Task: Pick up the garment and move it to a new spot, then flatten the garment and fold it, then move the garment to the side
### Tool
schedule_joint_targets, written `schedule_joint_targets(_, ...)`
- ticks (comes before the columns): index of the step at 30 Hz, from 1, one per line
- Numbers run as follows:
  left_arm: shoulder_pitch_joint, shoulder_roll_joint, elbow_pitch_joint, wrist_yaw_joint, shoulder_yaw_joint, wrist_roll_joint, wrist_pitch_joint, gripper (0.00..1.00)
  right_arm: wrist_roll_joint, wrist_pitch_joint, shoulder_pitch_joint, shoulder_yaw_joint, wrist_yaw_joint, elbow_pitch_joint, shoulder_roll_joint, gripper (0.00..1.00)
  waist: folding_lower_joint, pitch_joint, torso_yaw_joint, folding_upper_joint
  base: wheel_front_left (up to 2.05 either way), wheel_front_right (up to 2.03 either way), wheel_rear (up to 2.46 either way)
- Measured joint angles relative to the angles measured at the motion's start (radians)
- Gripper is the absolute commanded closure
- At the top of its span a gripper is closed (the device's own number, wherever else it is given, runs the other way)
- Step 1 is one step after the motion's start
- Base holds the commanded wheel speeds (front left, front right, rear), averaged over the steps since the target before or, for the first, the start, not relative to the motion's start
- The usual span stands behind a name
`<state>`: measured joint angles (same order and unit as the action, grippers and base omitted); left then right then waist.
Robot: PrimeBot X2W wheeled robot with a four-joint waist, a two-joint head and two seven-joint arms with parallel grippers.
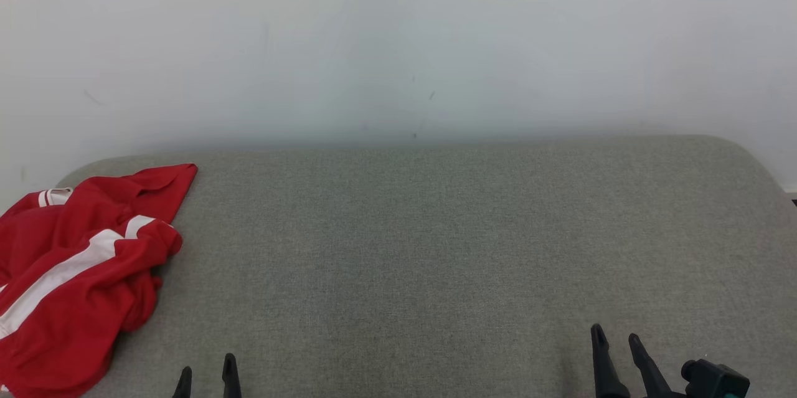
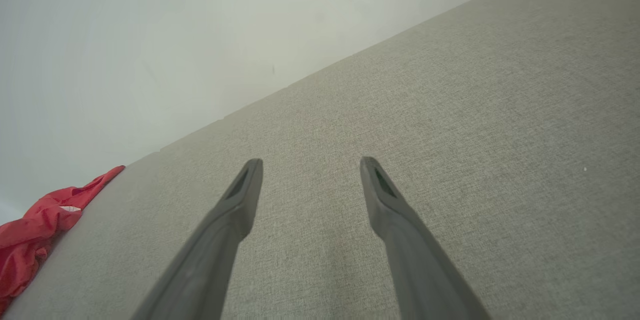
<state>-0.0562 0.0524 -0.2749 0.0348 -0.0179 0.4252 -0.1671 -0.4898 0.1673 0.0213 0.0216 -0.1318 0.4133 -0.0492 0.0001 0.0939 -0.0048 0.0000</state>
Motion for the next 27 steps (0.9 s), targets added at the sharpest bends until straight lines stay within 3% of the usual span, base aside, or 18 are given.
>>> schedule_joint_targets(27,-0.013,0.004,-0.029,0.0,-0.012,-0.204,-0.061,0.0,0.215,0.054,0.002,0.023,0.0,0.047,0.0,0.0,-0.0001,0.029,0.0,0.0,0.0,0.0,0.0)
